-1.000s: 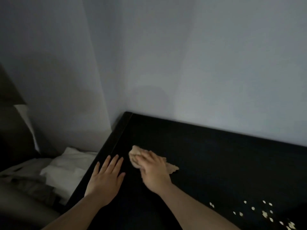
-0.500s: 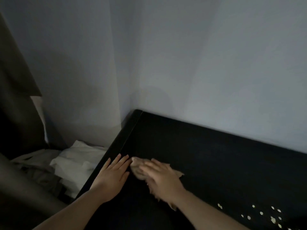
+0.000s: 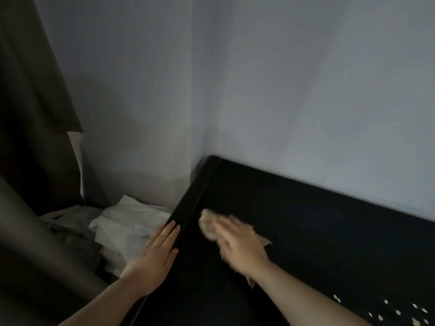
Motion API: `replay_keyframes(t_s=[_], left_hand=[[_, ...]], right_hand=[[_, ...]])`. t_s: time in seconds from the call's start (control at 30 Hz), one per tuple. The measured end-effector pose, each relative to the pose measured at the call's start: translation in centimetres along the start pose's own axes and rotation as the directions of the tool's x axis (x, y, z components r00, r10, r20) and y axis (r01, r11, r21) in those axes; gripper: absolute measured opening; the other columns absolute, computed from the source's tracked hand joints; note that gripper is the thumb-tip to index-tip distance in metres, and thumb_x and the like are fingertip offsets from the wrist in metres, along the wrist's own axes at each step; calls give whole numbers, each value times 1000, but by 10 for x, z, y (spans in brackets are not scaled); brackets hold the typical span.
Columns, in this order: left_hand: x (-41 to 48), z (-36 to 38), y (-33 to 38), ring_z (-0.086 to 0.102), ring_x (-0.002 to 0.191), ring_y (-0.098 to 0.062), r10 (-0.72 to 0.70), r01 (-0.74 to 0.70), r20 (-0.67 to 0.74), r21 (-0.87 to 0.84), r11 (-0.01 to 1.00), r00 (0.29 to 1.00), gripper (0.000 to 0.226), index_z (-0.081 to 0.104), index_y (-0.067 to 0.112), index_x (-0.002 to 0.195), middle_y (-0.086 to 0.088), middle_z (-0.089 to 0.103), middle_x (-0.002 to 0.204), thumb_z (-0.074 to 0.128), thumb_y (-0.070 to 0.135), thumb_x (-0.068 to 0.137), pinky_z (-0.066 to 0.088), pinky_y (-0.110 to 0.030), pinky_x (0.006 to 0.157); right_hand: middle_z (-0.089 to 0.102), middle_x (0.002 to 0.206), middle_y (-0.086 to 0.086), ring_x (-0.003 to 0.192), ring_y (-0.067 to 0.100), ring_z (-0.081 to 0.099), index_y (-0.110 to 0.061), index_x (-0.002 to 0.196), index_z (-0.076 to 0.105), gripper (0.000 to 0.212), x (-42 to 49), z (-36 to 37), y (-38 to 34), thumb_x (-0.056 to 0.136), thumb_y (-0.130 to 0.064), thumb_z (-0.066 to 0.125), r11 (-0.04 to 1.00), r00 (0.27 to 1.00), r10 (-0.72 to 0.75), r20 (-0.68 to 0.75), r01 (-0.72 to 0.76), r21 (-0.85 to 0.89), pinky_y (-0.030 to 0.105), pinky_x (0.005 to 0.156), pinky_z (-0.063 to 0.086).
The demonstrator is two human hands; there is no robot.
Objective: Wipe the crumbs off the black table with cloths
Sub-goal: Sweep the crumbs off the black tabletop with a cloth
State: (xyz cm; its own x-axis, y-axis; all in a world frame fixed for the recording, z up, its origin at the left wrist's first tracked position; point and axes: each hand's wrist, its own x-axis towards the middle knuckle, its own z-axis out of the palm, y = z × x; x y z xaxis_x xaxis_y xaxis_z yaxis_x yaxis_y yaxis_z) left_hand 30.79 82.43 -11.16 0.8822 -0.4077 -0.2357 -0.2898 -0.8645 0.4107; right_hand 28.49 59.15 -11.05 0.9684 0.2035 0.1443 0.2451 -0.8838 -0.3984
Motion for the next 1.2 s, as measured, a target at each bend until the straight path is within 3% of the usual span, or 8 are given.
replay_keyframes(t_s=[0.1,0.23,0.33,0.53,0.63,0.73,0.97,1.2], left_hand=[[0,0,1,-18,142,-6,8,-8,19,-12,1000,1000,58,-8,30,149,19,-23,145,25,39,102,0,-30,120],[-1,-3,-1,-21,135,-1,75,-76,-16,-56,996,997,58,-7,25,150,13,-19,152,27,32,103,-5,-23,116],[-9,-7,0,-26,132,-5,127,-127,-1,-19,992,992,57,-17,19,144,8,-27,147,24,24,104,-8,-20,112],[-15,-3,-1,-14,144,-11,58,-58,19,45,997,998,59,-6,21,151,13,-17,153,20,41,101,5,-24,118],[-20,8,-9,-17,138,-10,96,-95,-20,61,994,995,88,1,13,150,2,-4,159,-9,54,73,-2,-20,112],[-33,14,-15,-13,142,-17,134,-127,-33,154,980,990,74,-2,9,144,-1,0,159,-9,45,79,4,-30,118],[-62,10,-4,-15,145,-11,80,-73,-51,122,990,996,58,-7,19,151,7,-15,158,20,36,104,1,-26,119],[-70,7,-17,-15,145,-16,226,-225,-1,98,969,974,54,-5,14,150,2,-12,158,11,32,102,-7,-26,117]], right_hand=[[24,153,-8,142,20,18,-34,143,30,47,27,3,-5,98,-26,38,930,930,360,-69,-364,-56,38,114,15],[37,147,-6,137,20,30,-31,135,46,43,3,29,-64,93,-25,35,993,992,118,-48,-118,3,39,113,21],[27,153,-11,142,13,15,-32,142,36,46,-23,24,-69,97,-30,29,999,995,36,89,-36,5,27,112,3],[21,154,-11,143,18,13,-38,143,29,49,-17,11,-75,98,-20,37,893,890,448,-84,-449,-1,38,115,8],[22,152,-14,142,16,12,-40,141,31,48,-40,28,-111,96,-24,29,975,974,222,41,-223,5,35,116,3],[17,155,-13,143,12,6,-35,144,27,47,-61,17,-103,99,-28,30,996,975,84,208,-82,-20,26,108,-4],[17,155,-11,144,17,11,-37,145,25,49,-59,19,-103,99,-25,37,885,882,460,-98,-465,-32,37,116,6],[26,152,-13,142,14,15,-38,139,37,45,-88,43,-173,97,-22,42,921,918,389,-80,-389,17,33,114,5]])
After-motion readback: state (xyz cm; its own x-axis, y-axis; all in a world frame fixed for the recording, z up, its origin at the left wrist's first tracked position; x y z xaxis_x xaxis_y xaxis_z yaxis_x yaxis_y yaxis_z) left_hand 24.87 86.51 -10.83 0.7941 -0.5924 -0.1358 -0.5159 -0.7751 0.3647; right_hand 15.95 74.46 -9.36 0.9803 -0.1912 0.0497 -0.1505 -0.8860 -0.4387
